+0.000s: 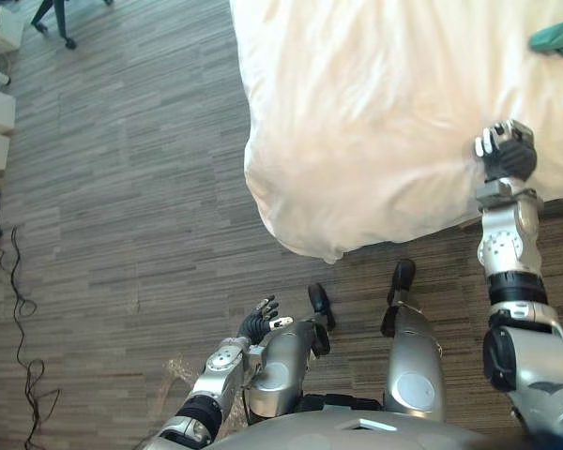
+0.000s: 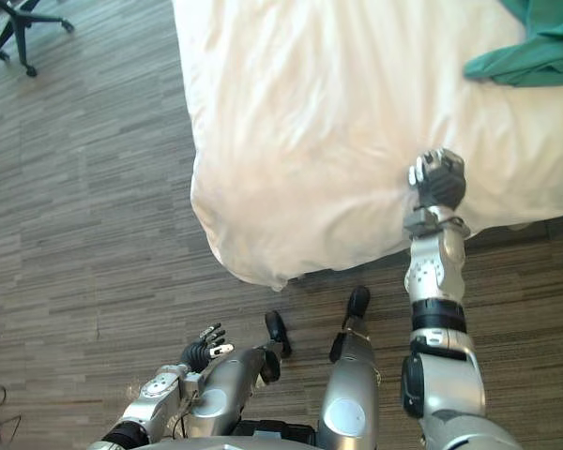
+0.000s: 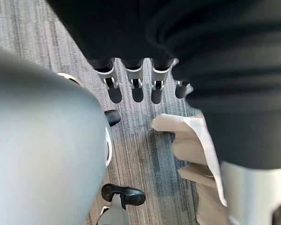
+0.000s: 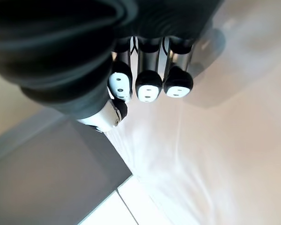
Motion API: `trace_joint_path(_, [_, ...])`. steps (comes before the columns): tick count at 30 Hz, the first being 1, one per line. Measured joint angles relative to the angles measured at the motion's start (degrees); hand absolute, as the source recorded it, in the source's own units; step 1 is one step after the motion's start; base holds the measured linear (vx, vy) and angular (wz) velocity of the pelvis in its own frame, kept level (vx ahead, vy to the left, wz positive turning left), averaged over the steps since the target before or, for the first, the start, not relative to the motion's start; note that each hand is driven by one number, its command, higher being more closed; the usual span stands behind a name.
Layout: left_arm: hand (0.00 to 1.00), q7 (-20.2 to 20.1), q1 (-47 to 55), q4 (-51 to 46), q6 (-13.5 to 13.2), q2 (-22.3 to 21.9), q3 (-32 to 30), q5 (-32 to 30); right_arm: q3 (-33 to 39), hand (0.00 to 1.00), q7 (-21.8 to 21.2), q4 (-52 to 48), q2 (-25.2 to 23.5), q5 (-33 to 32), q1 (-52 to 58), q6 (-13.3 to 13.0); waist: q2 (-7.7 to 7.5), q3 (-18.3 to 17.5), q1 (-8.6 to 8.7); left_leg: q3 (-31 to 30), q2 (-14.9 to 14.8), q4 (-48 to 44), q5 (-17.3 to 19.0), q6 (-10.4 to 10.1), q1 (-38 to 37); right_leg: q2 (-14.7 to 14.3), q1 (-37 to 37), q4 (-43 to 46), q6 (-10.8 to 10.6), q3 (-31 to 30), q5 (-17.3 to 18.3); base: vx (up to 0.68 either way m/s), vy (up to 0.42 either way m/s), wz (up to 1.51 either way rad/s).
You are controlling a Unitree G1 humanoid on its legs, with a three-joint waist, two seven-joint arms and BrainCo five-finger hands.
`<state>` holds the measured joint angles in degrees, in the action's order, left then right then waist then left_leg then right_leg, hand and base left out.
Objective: Tidy the bed and pick cloth on bed and put in laundry
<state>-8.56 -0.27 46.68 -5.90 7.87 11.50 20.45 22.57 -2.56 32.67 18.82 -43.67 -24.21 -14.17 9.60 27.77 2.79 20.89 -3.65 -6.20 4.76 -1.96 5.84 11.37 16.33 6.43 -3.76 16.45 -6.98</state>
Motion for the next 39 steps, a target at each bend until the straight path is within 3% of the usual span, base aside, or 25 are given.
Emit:
trace_joint_path(2, [0.0, 0.24, 0.55, -0.65, 0.24, -0.21, -1.66, -1.36, 6.4, 1.0, 4.73, 1.71, -1.49, -0.08, 9.09, -0.12, -0.56, -0.04, 0.19, 0.96, -0.44, 0.1, 0.76, -0.27, -0.96, -0.73, -0.71, -0.72, -0.11, -0.84, 0.08, 0.09, -0.023, -0.28])
trace_joint_path(3, [0.0, 0.29, 1.41, -0.78, 0.26, -0.33, -2.71, -1.61, 9.23, 0.0, 6.46, 2.14, -2.77, -0.03, 14.66, -0.23, -0.97, -0.31, 1.37, 1.4, -0.75, 0.28, 1.14, -0.45, -1.68, -1.08, -1.19, -0.87, -0.59, -1.06, 0.43, 0.14, -0.013, -0.31])
trace_joint_path(6, [0.0, 0.47, 4.43, -0.37, 1.18, -0.35, -6.02, -1.87, 11.81, 0.0, 6.68, 2.11, -5.95, 2.81, 28.32, -0.37, -3.61, -3.18, 4.29, 4.19, -2.07, 2.06, 1.91, -1.58, -5.21, -2.88, -3.27, -2.01, -0.85, -2.5, 0.62, 0.16, -0.016, -0.49])
trace_joint_path(8, [0.0, 0.31, 5.5, -0.22, 1.67, -0.51, -8.36, -1.84, 12.71, 0.0, 4.45, 2.43, -8.11, 5.01, 34.85, -0.37, -5.6, -6.61, 4.25, 5.32, -2.78, 1.85, 2.42, -2.32, -7.32, -4.75, -4.67, -3.29, -0.78, -4.5, 0.64, 0.19, -0.046, -0.65])
trace_joint_path(10, [0.0, 0.27, 6.11, 2.44, 1.5, -1.11, -12.43, -1.73, 10.95, 0.0, -0.87, 6.34, -10.18, 6.52, 37.7, -0.4, -10.4, -10.75, 2.97, 0.05, -3.0, -3.39, 3.06, -1.62, -8.42, -6.37, -6.17, -4.9, -0.14, -9.88, 0.27, 0.18, -0.141, -1.14])
trace_joint_path(11, [0.0, 0.33, 6.3, 3.57, 1.46, -1.58, -13.19, -1.86, 9.67, 0.0, -2.11, 7.38, -10.12, 6.91, 37.48, -0.35, -11.35, -11.79, 2.23, -2.18, -3.03, -5.53, 4.14, -1.05, -8.23, -6.65, -6.32, -5.23, 0.05, -12.24, 0.1, 0.08, -0.115, -1.73])
trace_joint_path(13, [0.0, 3.21, 6.14, 5.97, 1.25, -4.05, -14.85, -2.14, 4.74, 0.0, -6.63, 9.59, -9.19, 9.39, 37.05, 0.53, -9.77, -16.51, 0.07, -10.43, -3.78, -8.45, 10.16, -1.3, -9.89, -10.31, -7.38, -8.47, 0.08, -18.89, -1.46, 0.03, 0.023, -1.9])
trace_joint_path(15, [0.0, 4.92, 5.24, 8.9, 2.52, -5.63, -13.77, -4.72, 1.98, 0.0, -8.79, 11.21, -9.9, 11.28, 36.72, 0.86, -7.45, -18.49, 0.99, -9.55, -4.16, -7.13, 13.53, -1.91, -12.79, -11.9, -8.11, -9.4, -1.11, -22.01, -3.22, 0.0, 0.159, -1.12])
trace_joint_path(16, [0.0, 5.35, 4.02, 10.82, 3.45, -5.43, -13.2, -6.35, 0.35, 0.0, -9.16, 12.37, -11.63, 11.37, 36.76, 0.87, -7.17, -18.67, 1.52, -7.32, -4.06, -5.78, 14.68, -1.82, -14.93, -12.34, -8.66, -9.69, -2.32, -23.77, -4.55, -0.03, 0.188, -0.74])
trace_joint_path(19, [0.0, 6.87, 3.13, 11.48, 5.74, -3.31, -13.13, -7.08, -3.95, 0.0, -9.71, 13.66, -15.99, 12.52, 37.64, 0.62, -9.44, -18.26, 1.21, -2.86, -2.06, -4.0, 15.6, -1.24, -18.02, -12.02, -8.68, -9.5, -2.82, -27.22, -5.58, -0.16, 0.156, -0.86])
trace_joint_path(20, [0.0, 7.3, 3.19, 11.5, 6.41, -2.58, -12.95, -7.17, -5.8, 0.0, -9.59, 13.94, -17.37, 14.67, 38.27, 0.28, -10.93, -18.05, 1.32, -0.54, -1.32, -4.06, 15.79, -0.78, -19.01, -11.64, -8.65, -9.46, -1.68, -27.86, -4.67, -0.12, 0.071, -0.88])
trace_joint_path(21, [0.0, 7.35, 3.71, 11.54, 7.35, -1.95, -12.82, -7.81, -6.23, 0.0, -9.42, 13.93, -18.37, 16.07, 39.02, -0.14, -11.08, -17.95, 1.61, 1.72, -1.35, -3.99, 15.7, -0.33, -19.54, -11.28, -8.11, -8.39, 0.61, -24.7, -1.72, -0.1, 0.07, -0.94])
trace_joint_path(23, [0.0, 7.77, 4.21, 11.56, 8.33, -1.81, -12.76, -8.21, -7.6, 0.0, -9.02, 13.96, -18.55, 16.48, 40.18, -0.65, -11.16, -17.91, 2.12, 4.98, -2.5, -3.89, 15.56, -0.08, -20.59, -11.37, -5.5, 1.3, 2.69, -19.15, 0.44, -0.02, 0.049, -0.72])
trace_joint_path(26, [0.0, 7.9, 4.41, 11.52, 9.21, -1.79, -12.7, -8.77, -9.14, 0.0, -8.44, 13.97, -18.37, 17.02, 40.46, -1.38, -11.15, -17.98, 2.73, 7.78, -3.13, -4.17, 15.53, -0.1, -21.94, -11.89, -5.2, 10.48, 3.21, -13.8, 6.76, 0.05, 0.018, -0.7])
trace_joint_path(27, [0.0, 8.13, 4.31, 11.62, 9.59, -1.6, -12.79, -8.76, -10.54, 0.0, -8.13, 14.2, -18.3, 17.64, 40.56, -1.63, -11.7, -18.17, 2.68, 8.73, -1.81, -4.87, 15.47, 0.01, -21.99, -11.79, -4.26, 11.24, 3.27, -12.38, 6.47, 0.0, 0.016, -1.14])
trace_joint_path(29, [0.0, 8.56, 3.81, 13.17, 10.22, -1.6, -12.92, -8.8, -13.46, 0.0, -7.87, 15.72, -18.14, 18.72, 39.98, -2.07, -12.28, -18.36, 2.34, 8.41, -1.15, -7.39, 12.91, 3.75, -20.31, -12.9, -3.93, 7.32, 3.32, -14.07, -1.22, -0.07, -0.01, -1.29])
trace_joint_path(30, [0.0, 8.54, 3.67, 13.61, 10.32, -2.04, -13.4, -8.86, -13.0, 0.0, -8.08, 16.58, -17.63, 19.32, 38.41, -2.54, -10.17, -18.71, 1.53, 7.01, -2.0, -2.32, 11.42, 4.8, -18.57, -13.76, -4.3, 4.89, 3.56, -13.93, -3.13, -0.17, -0.035, -1.34])
trace_joint_path(31, [0.0, 8.57, 3.78, 13.06, 10.15, -2.64, -13.61, -8.96, -11.72, 0.0, -7.73, 17.4, -16.28, 20.7, 37.02, -2.51, -9.25, -18.3, 1.94, 9.27, -1.96, 1.66, 10.76, 1.56, -20.35, -12.05, -2.44, 17.23, 5.91, -7.55, 8.38, -0.13, -0.04, -1.2])
trace_joint_path(33, [0.0, 8.75, 3.89, 13.22, 10.48, -2.43, -13.73, -9.83, -11.72, 0.0, -7.28, 19.34, -16.04, 22.79, 35.9, -2.5, -10.06, -18.21, 2.81, 12.49, -1.37, 1.36, 10.33, 1.28, -21.08, -6.75, -4.83, 25.77, 5.6, -2.0, 17.89, -0.02, -0.082, -0.82])
trace_joint_path(34, [0.0, 8.96, 3.85, 13.12, 10.35, -2.36, -13.8, -9.9, -11.96, 0.0, -7.23, 20.55, -16.22, 23.83, 35.66, -2.41, -10.58, -18.8, 2.35, 14.71, -1.92, 0.05, 10.21, 0.97, -20.9, -3.85, -7.69, 24.65, 5.4, 0.81, 18.88, 0.04, -0.114, -0.86])
trace_joint_path(35, [0.0, 9.03, 3.77, 13.05, 10.26, -2.08, -13.93, -9.8, -12.35, 0.0, -7.28, 20.76, -16.47, 24.15, 35.57, -2.26, -11.2, -19.12, 1.95, 15.53, -1.92, -0.79, 10.24, 0.77, -20.81, -2.86, -9.18, 22.12, 4.64, 1.3, 18.24, 0.04, -0.182, -1.2])
trace_joint_path(36, [0.0, 9.07, 3.4, 13.27, 10.39, -1.64, -13.83, -9.89, -12.76, 0.0, -7.29, 20.85, -16.99, 24.76, 35.13, -2.19, -11.96, -19.54, 1.29, 16.42, -2.29, -1.91, 10.06, 0.21, -20.82, -5.11, -11.31, 16.23, 3.92, 1.36, 17.82, 0.03, -0.184, -1.31])
trace_joint_path(37, [0.0, 9.03, 3.85, 13.36, 10.56, -2.07, -13.76, -9.9, -13.69, 0.0, -7.27, 20.86, -16.88, 24.76, 35.09, -2.26, -11.01, -19.94, 0.67, 16.24, -3.85, -3.35, 9.72, -0.39, -20.71, -7.92, -14.55, 9.01, 4.48, 0.13, 15.72, 0.02, -0.252, -1.23])
trace_joint_path(39, [0.0, 8.87, 3.74, 13.21, 10.5, -2.51, -13.07, -10.42, -13.98, 0.0, -7.25, 21.84, -16.41, 24.77, 34.9, -2.08, -10.73, -20.2, 0.7, 14.97, -4.16, -2.36, 9.95, -1.42, -20.22, -10.15, -17.61, 1.2, 5.03, -2.39, 12.14, -0.05, -0.194, -0.83])
